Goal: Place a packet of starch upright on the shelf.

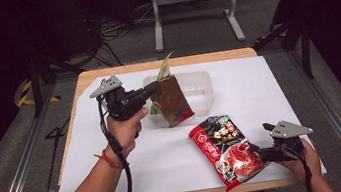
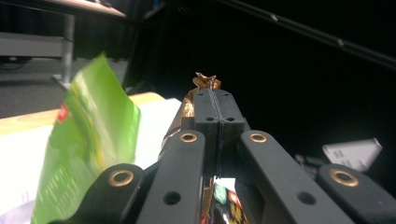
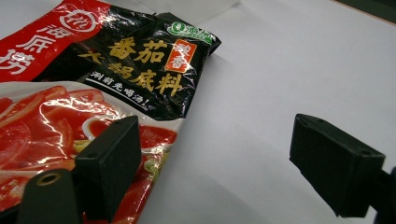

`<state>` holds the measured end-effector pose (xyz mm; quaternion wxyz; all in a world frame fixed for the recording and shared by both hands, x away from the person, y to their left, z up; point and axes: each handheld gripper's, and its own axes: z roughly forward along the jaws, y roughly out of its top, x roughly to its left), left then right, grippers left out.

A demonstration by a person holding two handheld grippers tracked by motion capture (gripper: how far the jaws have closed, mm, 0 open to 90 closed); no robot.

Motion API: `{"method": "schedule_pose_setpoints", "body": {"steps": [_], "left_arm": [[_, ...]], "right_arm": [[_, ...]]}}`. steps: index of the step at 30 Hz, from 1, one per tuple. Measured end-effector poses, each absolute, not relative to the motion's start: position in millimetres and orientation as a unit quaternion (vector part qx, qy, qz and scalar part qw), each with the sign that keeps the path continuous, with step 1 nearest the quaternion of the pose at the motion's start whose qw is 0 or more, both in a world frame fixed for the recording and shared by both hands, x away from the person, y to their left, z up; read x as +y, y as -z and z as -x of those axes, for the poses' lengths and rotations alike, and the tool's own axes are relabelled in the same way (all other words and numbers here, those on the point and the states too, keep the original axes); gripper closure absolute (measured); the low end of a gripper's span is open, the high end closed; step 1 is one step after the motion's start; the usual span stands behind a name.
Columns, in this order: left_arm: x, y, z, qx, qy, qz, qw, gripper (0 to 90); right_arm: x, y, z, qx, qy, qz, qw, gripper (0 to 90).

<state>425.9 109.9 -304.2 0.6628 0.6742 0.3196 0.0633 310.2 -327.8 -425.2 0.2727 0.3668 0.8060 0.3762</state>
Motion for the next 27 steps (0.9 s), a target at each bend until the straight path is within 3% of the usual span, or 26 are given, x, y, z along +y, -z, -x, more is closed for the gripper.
{"method": "schedule_pose_setpoints", "body": {"steps": [7, 14, 21, 24, 27], "left_arm": [[103.0, 301.3, -448.2, 0.358, -0.082, -0.659, 0.656, 90.0], [106.5, 297.1, -458.6, 0.401, -0.14, -0.635, 0.645, 90.0], [94.5, 302.0, -471.3, 0.417, -0.126, -0.629, 0.644, 90.0], [83.7, 299.2, -474.3, 0.421, -0.164, -0.638, 0.624, 90.0], [79.8, 298.1, -480.2, 0.43, -0.158, -0.634, 0.623, 90.0]], "right_arm": [[-328.5, 425.2, -309.8, 0.806, -0.377, -0.366, 0.274, 17.4], [-328.5, 426.4, -310.3, 0.807, -0.375, -0.366, 0.273, 17.4], [-327.6, 426.5, -310.1, 0.809, -0.371, -0.365, 0.273, 17.6], [-328.6, 426.9, -310.3, 0.808, -0.37, -0.367, 0.274, 17.7], [-328.7, 427.1, -309.8, 0.808, -0.371, -0.366, 0.274, 17.7]]}}
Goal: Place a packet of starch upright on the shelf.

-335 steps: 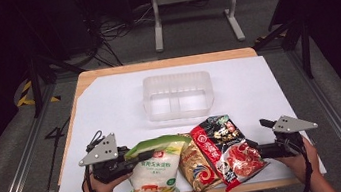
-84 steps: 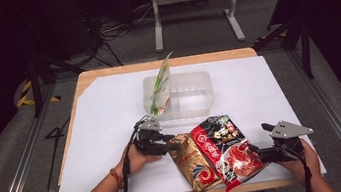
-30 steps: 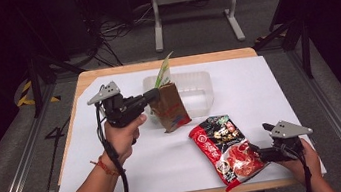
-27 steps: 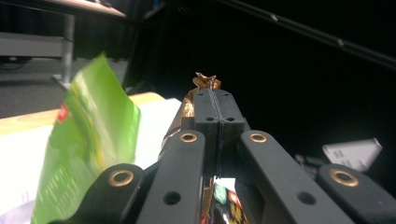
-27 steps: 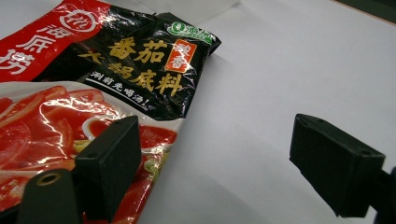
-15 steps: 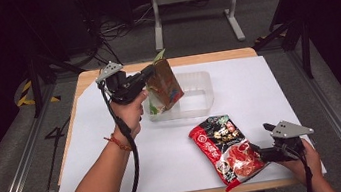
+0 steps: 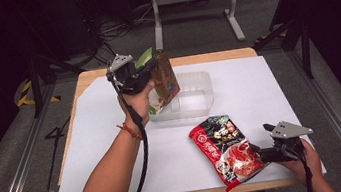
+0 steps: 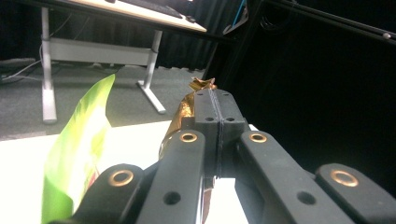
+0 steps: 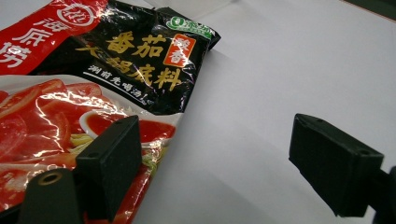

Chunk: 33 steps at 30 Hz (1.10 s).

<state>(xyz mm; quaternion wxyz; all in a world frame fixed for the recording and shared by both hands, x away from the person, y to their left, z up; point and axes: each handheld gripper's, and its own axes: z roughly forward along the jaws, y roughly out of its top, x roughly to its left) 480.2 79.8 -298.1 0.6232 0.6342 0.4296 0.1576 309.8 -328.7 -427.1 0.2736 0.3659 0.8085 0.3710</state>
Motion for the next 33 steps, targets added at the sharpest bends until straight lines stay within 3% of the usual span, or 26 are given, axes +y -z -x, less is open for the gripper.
{"method": "schedule_pose_setpoints", "body": {"steps": [6, 14, 16, 26, 33], "left_arm": [[71.8, 295.3, -481.6, 0.419, -0.203, -0.653, 0.598, 90.0], [91.1, 291.2, -478.4, 0.445, -0.21, -0.637, 0.593, 90.0], [91.1, 293.0, -479.1, 0.448, -0.188, -0.635, 0.602, 90.0], [53.9, 285.9, -477.6, 0.433, -0.179, -0.654, 0.594, 89.6], [35.4, 275.9, -479.9, 0.419, -0.2, -0.672, 0.577, 89.6]], "right_arm": [[-328.2, 427.1, -309.7, 0.81, -0.369, -0.364, 0.275, 17.7], [-328.3, 428.1, -310.5, 0.811, -0.366, -0.367, 0.271, 17.7], [-327.2, 428.0, -310.1, 0.812, -0.365, -0.365, 0.272, 17.6], [-328.5, 428.5, -310.3, 0.812, -0.364, -0.367, 0.27, 17.7], [-330.3, 428.2, -310.4, 0.81, -0.365, -0.37, 0.271, 17.8]]}}
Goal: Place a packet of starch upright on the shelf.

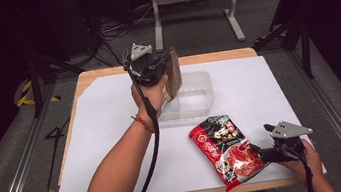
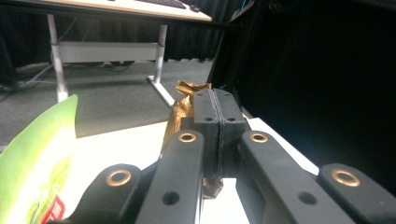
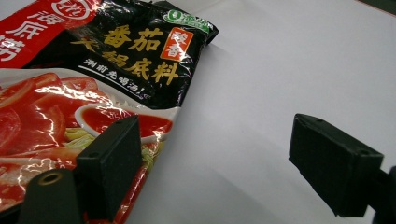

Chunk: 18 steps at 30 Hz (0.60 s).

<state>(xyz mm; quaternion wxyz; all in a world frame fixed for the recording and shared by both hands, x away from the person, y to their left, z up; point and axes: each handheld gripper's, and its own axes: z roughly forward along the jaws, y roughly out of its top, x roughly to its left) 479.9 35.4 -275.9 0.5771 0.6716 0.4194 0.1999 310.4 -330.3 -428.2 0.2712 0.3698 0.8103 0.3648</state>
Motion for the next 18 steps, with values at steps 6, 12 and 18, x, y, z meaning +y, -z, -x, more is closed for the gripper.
{"method": "schedule_pose_setpoints", "body": {"steps": [6, 12, 18], "left_arm": [[39.8, 283.3, -482.7, 0.433, -0.213, -0.664, 0.572, 89.7], [54.6, 283.2, -479.4, 0.436, -0.228, -0.663, 0.564, 89.7], [68.7, 286.0, -473.7, 0.438, -0.235, -0.662, 0.56, 89.7]], "right_arm": [[-330.0, 427.8, -309.6, 0.811, -0.364, -0.369, 0.273, 17.8], [-329.4, 428.0, -310.1, 0.811, -0.363, -0.369, 0.272, 17.8], [-327.8, 427.9, -309.4, 0.813, -0.361, -0.368, 0.27, 17.8]]}}
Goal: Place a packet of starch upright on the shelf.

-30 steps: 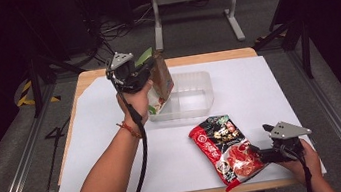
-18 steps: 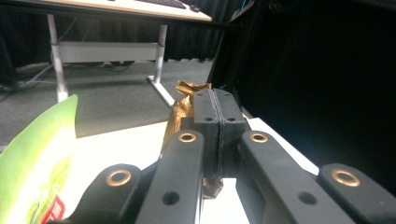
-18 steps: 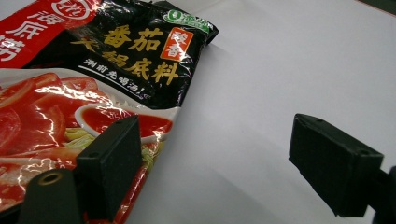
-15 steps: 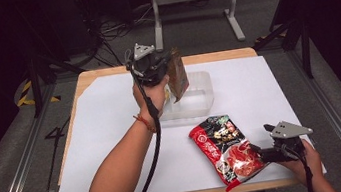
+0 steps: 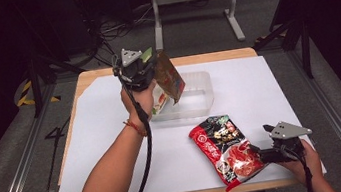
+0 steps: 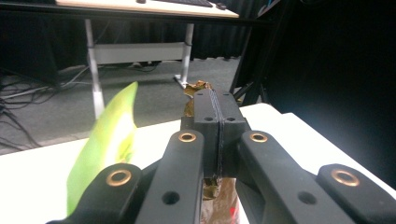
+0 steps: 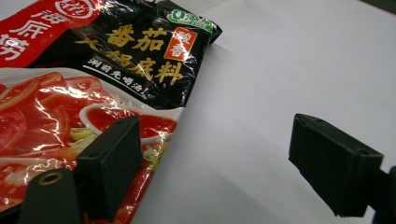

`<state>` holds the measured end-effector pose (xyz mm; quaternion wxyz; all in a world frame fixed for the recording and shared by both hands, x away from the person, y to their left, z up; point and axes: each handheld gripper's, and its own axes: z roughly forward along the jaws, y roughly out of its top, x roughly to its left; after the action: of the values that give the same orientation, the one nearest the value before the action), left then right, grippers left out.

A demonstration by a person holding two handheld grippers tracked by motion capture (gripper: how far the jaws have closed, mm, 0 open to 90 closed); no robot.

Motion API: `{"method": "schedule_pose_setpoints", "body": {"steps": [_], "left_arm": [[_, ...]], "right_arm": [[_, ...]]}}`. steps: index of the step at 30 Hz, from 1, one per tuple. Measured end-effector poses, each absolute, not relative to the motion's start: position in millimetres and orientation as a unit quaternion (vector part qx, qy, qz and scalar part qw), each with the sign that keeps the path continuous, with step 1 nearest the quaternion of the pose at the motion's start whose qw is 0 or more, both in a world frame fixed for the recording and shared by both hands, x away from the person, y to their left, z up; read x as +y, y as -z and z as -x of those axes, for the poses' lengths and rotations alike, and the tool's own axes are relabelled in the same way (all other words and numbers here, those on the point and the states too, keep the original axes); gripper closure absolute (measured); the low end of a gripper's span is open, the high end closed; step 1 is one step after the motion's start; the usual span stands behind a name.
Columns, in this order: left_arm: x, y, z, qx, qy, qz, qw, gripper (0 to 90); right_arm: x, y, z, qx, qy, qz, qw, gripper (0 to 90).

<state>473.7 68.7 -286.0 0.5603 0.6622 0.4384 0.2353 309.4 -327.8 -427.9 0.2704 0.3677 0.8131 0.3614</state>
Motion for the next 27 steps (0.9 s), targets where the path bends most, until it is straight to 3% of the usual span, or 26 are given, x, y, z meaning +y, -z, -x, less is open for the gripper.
{"method": "schedule_pose_setpoints", "body": {"steps": [11, 19, 25, 27], "left_arm": [[80.6, 293.3, -468.8, 0.441, -0.22, -0.657, 0.571, 89.6], [57.1, 310.2, -472.6, 0.414, -0.193, -0.685, 0.568, 88.0], [54.2, 316.5, -475.3, 0.404, -0.183, -0.697, 0.564, 80.4], [54.6, 317.6, -475.1, 0.395, -0.185, -0.702, 0.563, 73.1]], "right_arm": [[-326.5, 428.2, -309.6, 0.814, -0.361, -0.367, 0.269, 18.0], [-327.6, 427.9, -308.9, 0.814, -0.362, -0.366, 0.27, 17.9], [-327.4, 427.7, -308.5, 0.814, -0.363, -0.365, 0.271, 17.8], [-326.9, 427.4, -308.0, 0.814, -0.363, -0.364, 0.272, 17.8]]}}
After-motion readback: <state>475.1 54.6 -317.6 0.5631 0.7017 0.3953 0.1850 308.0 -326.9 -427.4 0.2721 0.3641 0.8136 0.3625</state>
